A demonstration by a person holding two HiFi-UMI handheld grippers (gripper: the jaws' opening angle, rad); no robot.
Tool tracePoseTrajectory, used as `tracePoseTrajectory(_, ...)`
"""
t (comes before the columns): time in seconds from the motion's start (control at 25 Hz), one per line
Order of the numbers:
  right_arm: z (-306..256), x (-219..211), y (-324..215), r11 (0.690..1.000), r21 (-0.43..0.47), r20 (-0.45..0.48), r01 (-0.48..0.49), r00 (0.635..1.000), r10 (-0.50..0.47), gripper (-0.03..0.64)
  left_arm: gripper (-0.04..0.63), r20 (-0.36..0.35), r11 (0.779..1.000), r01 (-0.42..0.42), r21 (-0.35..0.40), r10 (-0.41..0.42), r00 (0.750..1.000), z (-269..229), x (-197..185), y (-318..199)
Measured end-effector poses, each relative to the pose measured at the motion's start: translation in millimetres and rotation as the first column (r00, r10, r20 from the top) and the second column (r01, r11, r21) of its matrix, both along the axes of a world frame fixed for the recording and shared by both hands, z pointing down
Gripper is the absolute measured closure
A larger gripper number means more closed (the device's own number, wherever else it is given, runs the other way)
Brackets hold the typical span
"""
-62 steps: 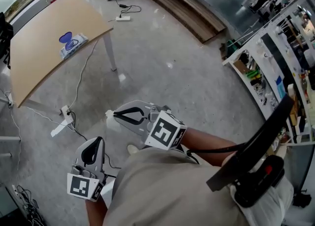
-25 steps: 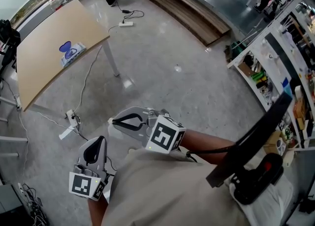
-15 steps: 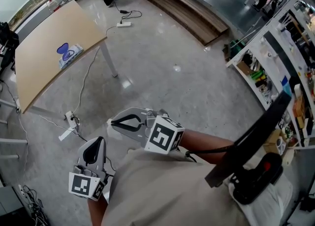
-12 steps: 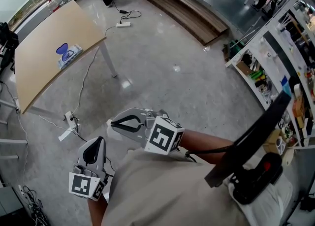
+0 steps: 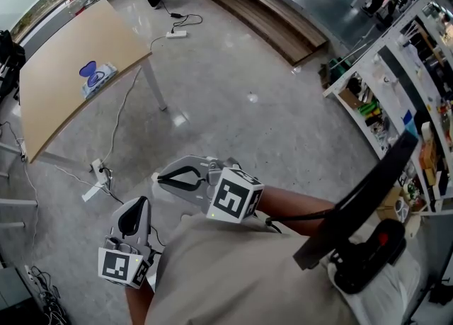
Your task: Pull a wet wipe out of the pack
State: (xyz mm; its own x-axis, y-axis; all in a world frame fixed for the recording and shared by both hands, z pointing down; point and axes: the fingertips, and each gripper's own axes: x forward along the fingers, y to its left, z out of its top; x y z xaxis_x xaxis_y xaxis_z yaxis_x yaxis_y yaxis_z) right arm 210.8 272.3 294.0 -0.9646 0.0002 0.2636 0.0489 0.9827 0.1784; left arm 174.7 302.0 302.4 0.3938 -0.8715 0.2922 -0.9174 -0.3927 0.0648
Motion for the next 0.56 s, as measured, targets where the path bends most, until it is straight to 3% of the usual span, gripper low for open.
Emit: tracePoseTrajectory(0.56,-3.4,-5.7,-0.1,1.000,0.012,-0.004,0.014,1.000,-0.014,0.611,0.589,0.008,1.000,-0.018,-0.005,0.018,1.000,2.3,-2.0,-1.8)
